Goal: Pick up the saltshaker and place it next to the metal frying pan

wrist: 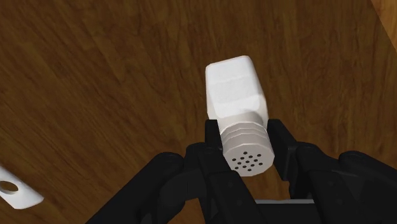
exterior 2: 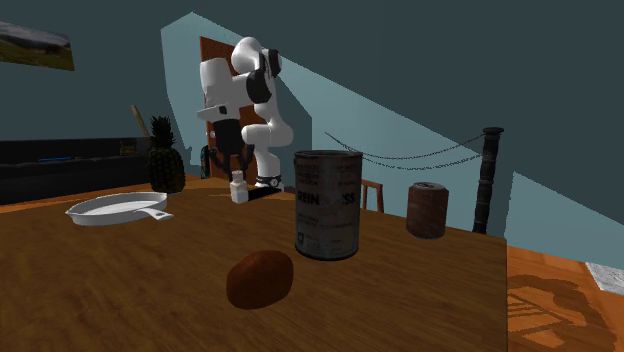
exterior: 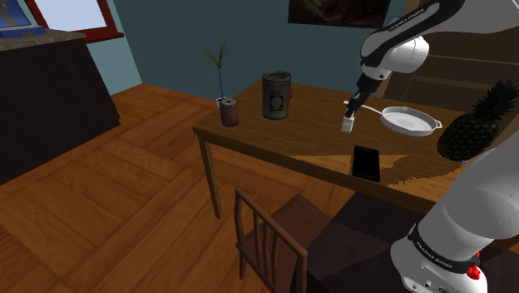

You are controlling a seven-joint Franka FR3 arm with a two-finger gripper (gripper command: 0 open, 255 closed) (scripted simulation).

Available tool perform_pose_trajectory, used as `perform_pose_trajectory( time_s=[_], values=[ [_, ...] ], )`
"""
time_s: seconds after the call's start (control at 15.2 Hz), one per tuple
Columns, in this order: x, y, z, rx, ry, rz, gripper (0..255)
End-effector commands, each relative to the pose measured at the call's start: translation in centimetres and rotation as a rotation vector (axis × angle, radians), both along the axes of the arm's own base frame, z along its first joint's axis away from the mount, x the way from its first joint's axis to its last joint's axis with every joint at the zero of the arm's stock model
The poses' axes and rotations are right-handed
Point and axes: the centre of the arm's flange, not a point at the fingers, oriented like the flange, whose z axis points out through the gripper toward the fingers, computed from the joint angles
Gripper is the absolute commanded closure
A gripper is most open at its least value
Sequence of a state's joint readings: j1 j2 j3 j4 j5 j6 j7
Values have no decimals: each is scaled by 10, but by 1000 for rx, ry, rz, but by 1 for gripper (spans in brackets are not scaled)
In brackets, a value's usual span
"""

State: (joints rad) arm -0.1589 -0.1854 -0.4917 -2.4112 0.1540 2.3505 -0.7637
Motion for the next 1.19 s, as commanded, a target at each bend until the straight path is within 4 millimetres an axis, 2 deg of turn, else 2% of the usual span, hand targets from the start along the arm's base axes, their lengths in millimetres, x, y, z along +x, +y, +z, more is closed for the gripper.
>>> perform_pose_trajectory(
  time_s=[0.0, 0.46, 0.53, 0.86, 1.12],
  values=[
    [1, -1, -14, 0, 0, 0, 255],
    [1, -1, -14, 0, 0, 0, 255],
    [1, -1, -14, 0, 0, 0, 0],
    [1, -1, -14, 0, 0, 0, 0],
    [-9, -5, 35, 0, 0, 0, 0]
  ],
)
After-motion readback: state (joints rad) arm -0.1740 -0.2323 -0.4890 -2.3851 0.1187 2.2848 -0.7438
